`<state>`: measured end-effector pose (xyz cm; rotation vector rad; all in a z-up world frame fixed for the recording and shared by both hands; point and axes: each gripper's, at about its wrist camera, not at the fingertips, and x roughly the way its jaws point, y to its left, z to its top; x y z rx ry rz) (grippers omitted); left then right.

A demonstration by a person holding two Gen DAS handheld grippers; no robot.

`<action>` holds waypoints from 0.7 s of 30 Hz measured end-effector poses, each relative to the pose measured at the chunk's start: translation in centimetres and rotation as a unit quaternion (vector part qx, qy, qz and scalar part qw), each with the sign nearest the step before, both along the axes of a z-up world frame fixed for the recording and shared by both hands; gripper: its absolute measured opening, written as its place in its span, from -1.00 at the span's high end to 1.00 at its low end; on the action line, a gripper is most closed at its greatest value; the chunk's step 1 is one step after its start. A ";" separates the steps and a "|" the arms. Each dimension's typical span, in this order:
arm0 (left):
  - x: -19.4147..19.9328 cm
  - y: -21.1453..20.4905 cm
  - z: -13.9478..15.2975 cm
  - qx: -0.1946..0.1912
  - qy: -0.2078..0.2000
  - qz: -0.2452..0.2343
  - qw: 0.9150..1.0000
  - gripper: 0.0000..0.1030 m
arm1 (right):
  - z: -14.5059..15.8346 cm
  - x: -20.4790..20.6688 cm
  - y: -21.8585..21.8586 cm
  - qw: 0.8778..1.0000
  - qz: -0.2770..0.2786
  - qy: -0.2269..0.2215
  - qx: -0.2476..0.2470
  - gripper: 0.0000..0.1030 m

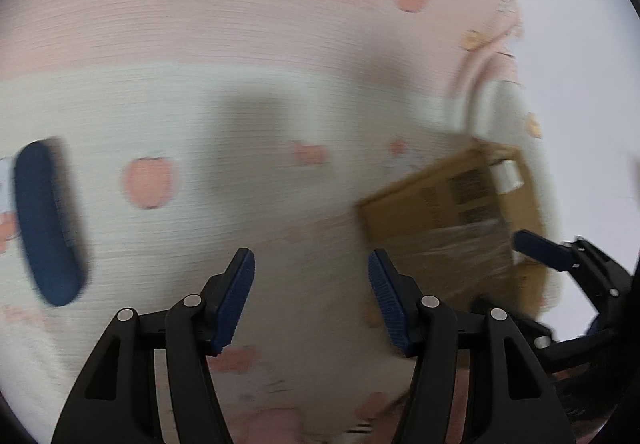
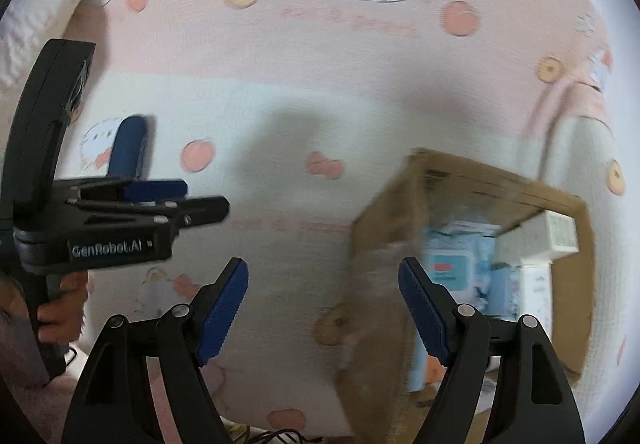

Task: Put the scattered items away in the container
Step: 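Move the right gripper to the navy glasses case on the sheet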

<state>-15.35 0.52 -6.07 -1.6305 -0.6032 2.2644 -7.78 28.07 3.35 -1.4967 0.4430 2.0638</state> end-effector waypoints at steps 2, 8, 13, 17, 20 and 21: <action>0.7 -2.3 -1.2 -0.024 -0.013 0.017 0.999 -0.23 | -0.9 -0.9 -0.9 1.000 -0.004 0.002 -0.008 -0.48; 3.2 -9.4 -3.9 -0.035 -0.047 0.105 0.993 -0.23 | -5.7 -4.6 -2.9 0.997 0.002 0.014 -0.069 -0.48; 5.3 -15.2 -5.7 -0.016 -0.051 0.208 0.977 -0.23 | -10.0 -9.2 -5.3 0.995 0.082 -0.017 -0.048 -0.48; 6.1 -18.5 -8.2 0.015 -0.085 0.262 0.961 -0.22 | -12.3 -11.8 -7.4 0.990 0.129 0.014 -0.056 -0.48; 5.9 -19.4 -9.2 0.021 -0.086 0.269 0.959 -0.22 | -13.1 -13.6 -8.5 0.985 0.148 0.044 -0.075 -0.48; 5.8 -19.5 -9.4 0.022 -0.087 0.270 0.959 -0.22 | -13.3 -14.2 -8.8 0.983 0.153 0.060 -0.087 -0.48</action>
